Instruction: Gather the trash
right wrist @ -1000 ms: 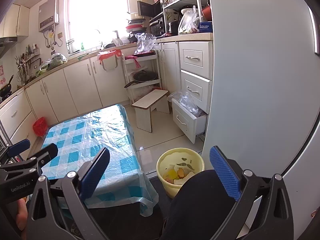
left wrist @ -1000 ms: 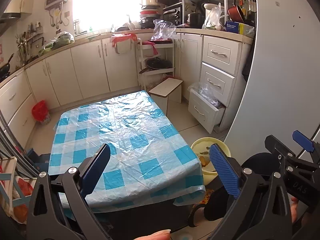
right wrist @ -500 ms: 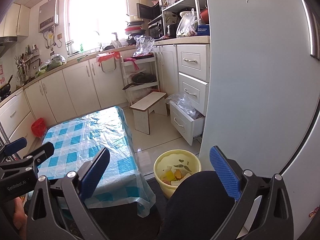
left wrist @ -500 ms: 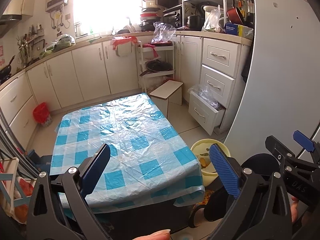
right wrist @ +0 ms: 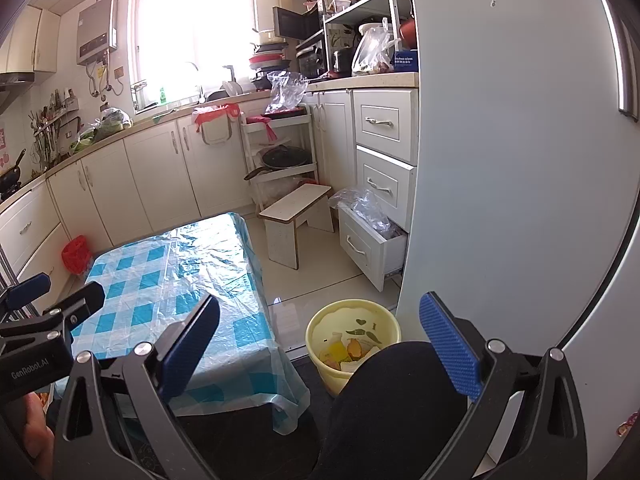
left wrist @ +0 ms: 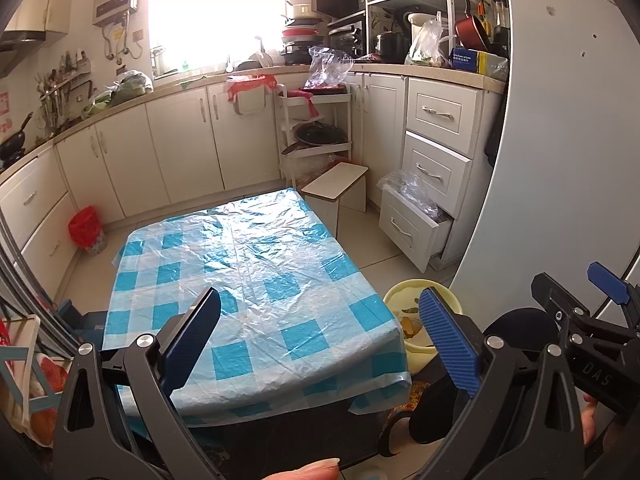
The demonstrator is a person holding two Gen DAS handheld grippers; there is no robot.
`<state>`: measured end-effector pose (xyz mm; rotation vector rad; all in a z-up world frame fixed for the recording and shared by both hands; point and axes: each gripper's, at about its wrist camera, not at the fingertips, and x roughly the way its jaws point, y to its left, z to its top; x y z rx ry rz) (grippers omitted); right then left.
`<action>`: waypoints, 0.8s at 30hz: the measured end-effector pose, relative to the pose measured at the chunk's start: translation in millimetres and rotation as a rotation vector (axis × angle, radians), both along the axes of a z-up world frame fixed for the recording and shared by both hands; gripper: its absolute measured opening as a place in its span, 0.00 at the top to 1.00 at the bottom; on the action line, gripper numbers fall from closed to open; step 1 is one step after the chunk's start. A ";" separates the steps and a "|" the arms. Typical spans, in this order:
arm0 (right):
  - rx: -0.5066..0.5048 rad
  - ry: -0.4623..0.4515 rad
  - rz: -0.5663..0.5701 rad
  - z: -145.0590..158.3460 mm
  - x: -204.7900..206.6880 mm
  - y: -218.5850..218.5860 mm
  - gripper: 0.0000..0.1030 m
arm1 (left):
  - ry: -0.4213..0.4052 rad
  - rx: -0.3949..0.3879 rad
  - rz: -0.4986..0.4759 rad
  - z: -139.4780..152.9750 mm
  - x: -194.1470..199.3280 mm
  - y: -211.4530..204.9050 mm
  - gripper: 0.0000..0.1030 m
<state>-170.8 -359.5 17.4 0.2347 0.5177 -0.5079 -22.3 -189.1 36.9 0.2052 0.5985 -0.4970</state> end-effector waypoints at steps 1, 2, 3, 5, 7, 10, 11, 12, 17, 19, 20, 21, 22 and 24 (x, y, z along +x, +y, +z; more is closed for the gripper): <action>-0.001 -0.001 0.000 0.4 -0.9 -1.0 0.07 | 0.000 0.000 0.000 0.0 -0.1 0.1 0.07; -0.002 0.000 0.000 0.4 -1.1 -1.3 0.07 | -0.001 0.000 0.001 0.2 -0.1 0.4 0.07; -0.001 0.000 0.000 0.2 -0.7 -1.0 0.07 | -0.002 0.000 0.001 0.4 -0.2 0.4 0.07; -0.001 0.001 -0.001 0.2 -1.7 -1.6 0.07 | -0.003 0.000 0.002 1.5 -0.8 0.5 0.07; 0.001 0.002 -0.002 0.6 -2.6 -2.8 0.07 | -0.005 0.002 0.003 1.6 -0.8 0.8 0.07; 0.001 0.004 -0.002 2.4 -3.4 -5.5 0.07 | -0.004 0.001 0.003 1.7 -0.9 0.9 0.07; 0.001 0.003 -0.001 2.6 -3.7 -5.9 0.07 | -0.004 0.001 0.002 1.4 -0.9 0.7 0.07; 0.000 0.002 -0.001 2.5 -3.5 -5.5 0.07 | -0.005 0.001 0.003 1.2 -0.9 0.5 0.07; -0.001 0.002 -0.001 3.2 -4.7 -8.4 0.07 | -0.007 0.003 0.005 2.7 -1.2 1.4 0.07; -0.002 0.002 -0.002 3.3 -4.8 -8.2 0.07 | -0.007 0.003 0.006 2.9 -1.1 1.8 0.07; -0.002 0.002 -0.001 3.1 -4.3 -7.3 0.07 | -0.009 0.003 0.006 2.9 -1.3 1.8 0.07; -0.002 0.001 -0.001 3.0 -4.1 -6.8 0.07 | -0.009 0.002 0.007 4.4 -1.9 2.1 0.07; -0.002 0.001 0.000 3.4 -4.8 -8.0 0.07 | -0.009 0.002 0.007 5.0 -1.6 2.7 0.07; -0.003 0.001 -0.001 2.9 -4.1 -6.3 0.07 | -0.011 0.003 0.009 4.9 -1.8 2.8 0.07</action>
